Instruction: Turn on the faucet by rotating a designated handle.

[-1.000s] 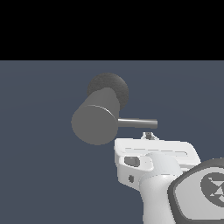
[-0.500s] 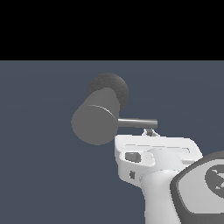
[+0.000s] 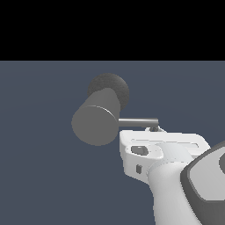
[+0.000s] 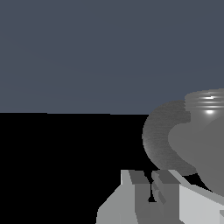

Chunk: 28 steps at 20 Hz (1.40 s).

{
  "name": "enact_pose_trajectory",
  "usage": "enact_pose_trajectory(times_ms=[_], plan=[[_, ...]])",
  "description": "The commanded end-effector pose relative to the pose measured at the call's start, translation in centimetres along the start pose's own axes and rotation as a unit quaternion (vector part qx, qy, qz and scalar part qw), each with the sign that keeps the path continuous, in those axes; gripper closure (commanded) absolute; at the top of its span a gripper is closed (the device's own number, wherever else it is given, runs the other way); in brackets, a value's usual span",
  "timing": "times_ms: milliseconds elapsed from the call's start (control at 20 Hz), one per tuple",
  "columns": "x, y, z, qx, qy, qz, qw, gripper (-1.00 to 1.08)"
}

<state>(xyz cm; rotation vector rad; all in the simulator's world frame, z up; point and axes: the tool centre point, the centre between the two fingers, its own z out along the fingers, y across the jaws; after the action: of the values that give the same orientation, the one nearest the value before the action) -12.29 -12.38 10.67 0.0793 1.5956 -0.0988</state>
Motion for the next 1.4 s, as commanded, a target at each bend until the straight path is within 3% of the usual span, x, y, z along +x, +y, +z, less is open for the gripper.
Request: enact_pose_trajectory(times_ms=[0, 350, 400, 1350], plan=[[-1.8, 0.9, 0.0, -0.008, -0.013, 0.001, 0.9999, 1.08], [-3.3, 0.7, 0.0, -0.008, -0.013, 0.001, 0.9999, 1.08], [-1.7, -0.6, -0.1, 0.003, 0.002, -0.002, 1.0, 1.08], [-7.1, 1.6, -0.2, -0.005, -0.008, 0.0, 1.0, 1.08]])
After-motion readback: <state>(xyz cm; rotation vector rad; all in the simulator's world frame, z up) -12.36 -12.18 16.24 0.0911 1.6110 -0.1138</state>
